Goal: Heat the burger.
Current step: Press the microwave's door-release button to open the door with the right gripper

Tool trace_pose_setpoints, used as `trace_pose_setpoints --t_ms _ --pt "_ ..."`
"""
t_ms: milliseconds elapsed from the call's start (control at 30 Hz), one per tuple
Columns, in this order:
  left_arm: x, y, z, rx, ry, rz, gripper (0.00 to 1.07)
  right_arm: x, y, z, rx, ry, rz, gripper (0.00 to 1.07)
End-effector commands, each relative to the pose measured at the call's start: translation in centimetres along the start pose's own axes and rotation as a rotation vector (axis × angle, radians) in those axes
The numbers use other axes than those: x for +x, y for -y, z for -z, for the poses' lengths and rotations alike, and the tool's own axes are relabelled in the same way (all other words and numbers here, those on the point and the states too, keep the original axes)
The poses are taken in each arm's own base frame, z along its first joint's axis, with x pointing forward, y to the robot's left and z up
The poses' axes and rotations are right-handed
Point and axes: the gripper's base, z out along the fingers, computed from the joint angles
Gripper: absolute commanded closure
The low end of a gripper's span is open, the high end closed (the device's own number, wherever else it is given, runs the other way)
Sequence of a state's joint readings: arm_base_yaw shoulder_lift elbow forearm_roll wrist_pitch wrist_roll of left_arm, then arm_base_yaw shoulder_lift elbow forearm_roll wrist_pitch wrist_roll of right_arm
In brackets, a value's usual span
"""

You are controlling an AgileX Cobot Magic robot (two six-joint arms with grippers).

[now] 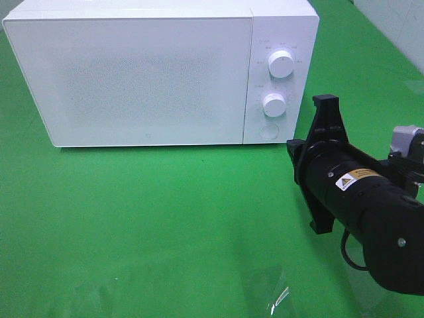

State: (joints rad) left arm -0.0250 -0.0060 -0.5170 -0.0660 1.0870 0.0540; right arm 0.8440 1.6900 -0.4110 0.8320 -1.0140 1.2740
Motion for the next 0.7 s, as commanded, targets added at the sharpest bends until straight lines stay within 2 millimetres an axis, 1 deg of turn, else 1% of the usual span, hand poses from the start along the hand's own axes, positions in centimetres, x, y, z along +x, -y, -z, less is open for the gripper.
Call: trace_pose_setpoints --t_ms 33,133,167,267,300,333,400,433,467,567,633,667,700 --pt "0.0 0.1 0.2 0.007 0.032 0.003 0.06 -0.4 0.8 -1.0 0.033 -0.006 -0.027 1.07" --pt "0.0 0.1 0.2 0.007 0.032 0.003 0.06 -0.4 1.0 -1.6 0.05 -0.02 -0.049 1.07" --pt "0.0 0.1 0.2 0.007 0.032 0.003 0.06 -0.4 1.2 -2.3 0.061 -0.03 -0.056 1.07" --pt "0.0 0.1 0.2 0.007 0.032 0.003 0.06 -0.4 1.2 -2.7 0.064 -0.034 -0.054 1.07" --pt "0.0 0.1 0.2 0.007 0.032 0.003 0.06 -0.4 1.1 -3.5 0.059 -0.031 -0.051 1.07" --pt "0.0 0.1 0.2 0.007 0.032 0.003 0.06 -0.4 1.1 -3.5 0.059 -0.031 -0.051 1.07" --pt "0.0 0.1 0.2 0.007 0.032 0.003 0.06 -0.6 1.0 -4.9 0.062 -0.03 -0.049 1.07" --pt "0.0 0.1 0.2 0.007 0.032 0.003 0.06 -0.6 1.0 -4.9 0.062 -0.03 -0.049 1.07" --pt "0.0 0.1 0.2 0.007 0.032 0.003 0.06 -0.7 0.9 -5.7 0.076 -0.031 -0.05 1.07" --pt "0.0 0.1 0.2 0.007 0.032 0.003 0.06 -0.8 0.9 -6.2 0.078 -0.03 -0.048 1.07" --pt "0.0 0.1 0.2 0.007 0.032 0.003 0.06 -1.1 1.0 -7.7 0.088 -0.01 -0.056 1.07" --pt "0.0 0.1 0.2 0.007 0.032 0.003 0.06 -1.1 1.0 -7.7 0.088 -0.01 -0.056 1.07" --pt "0.0 0.1 0.2 0.007 0.032 0.003 0.06 -1.3 1.1 -8.4 0.096 -0.001 -0.059 1.07"
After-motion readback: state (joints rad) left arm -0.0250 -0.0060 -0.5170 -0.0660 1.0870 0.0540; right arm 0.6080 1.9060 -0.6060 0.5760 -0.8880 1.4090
